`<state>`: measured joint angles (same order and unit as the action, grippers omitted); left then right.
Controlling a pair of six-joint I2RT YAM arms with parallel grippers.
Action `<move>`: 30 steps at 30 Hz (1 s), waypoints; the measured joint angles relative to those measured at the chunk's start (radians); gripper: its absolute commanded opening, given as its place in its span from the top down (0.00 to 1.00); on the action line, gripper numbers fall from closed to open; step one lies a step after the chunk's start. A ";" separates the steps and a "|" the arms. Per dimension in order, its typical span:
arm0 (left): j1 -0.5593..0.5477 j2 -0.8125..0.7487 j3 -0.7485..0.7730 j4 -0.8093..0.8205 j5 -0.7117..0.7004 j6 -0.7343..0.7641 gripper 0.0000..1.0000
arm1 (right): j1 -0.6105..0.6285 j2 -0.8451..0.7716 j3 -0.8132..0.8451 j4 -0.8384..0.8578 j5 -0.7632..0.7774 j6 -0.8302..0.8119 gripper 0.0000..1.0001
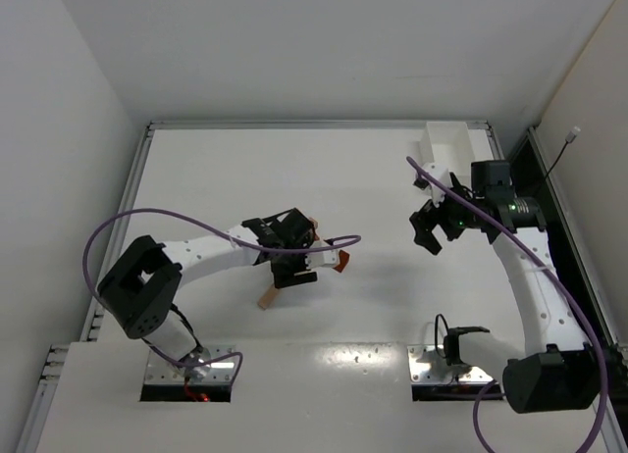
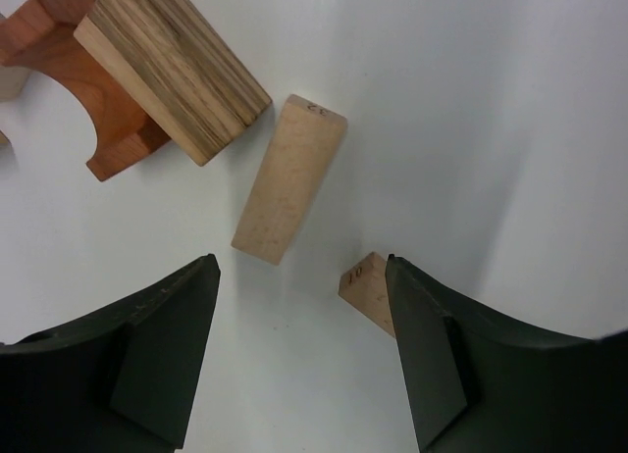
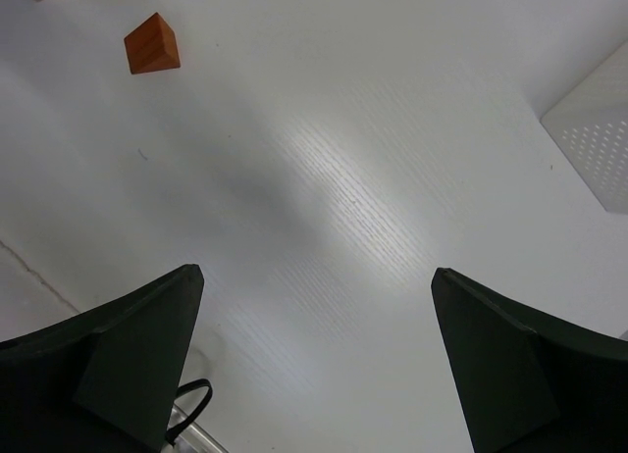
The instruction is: Build the wood block tower
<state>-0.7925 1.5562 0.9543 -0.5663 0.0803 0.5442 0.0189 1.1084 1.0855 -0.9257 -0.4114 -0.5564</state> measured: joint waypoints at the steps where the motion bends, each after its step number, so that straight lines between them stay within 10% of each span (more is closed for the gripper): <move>1: 0.000 0.006 0.002 0.008 -0.001 0.005 0.35 | -0.002 0.001 0.000 0.000 0.000 0.000 0.00; 15: 0.015 0.176 0.071 0.046 0.026 0.061 0.37 | -0.029 0.020 0.000 -0.005 -0.001 0.000 0.00; 25: 0.062 0.243 0.134 0.012 0.089 0.080 0.99 | -0.042 0.020 0.000 -0.022 0.000 0.000 0.00; 30: 0.098 0.241 0.140 -0.026 0.106 0.082 1.00 | -0.043 0.020 0.000 -0.023 0.000 -0.001 0.00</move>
<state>-0.6949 1.7969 1.0946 -0.5922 0.1860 0.6262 -0.0238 1.1286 1.0855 -0.9489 -0.4118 -0.5571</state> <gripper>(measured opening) 0.251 1.001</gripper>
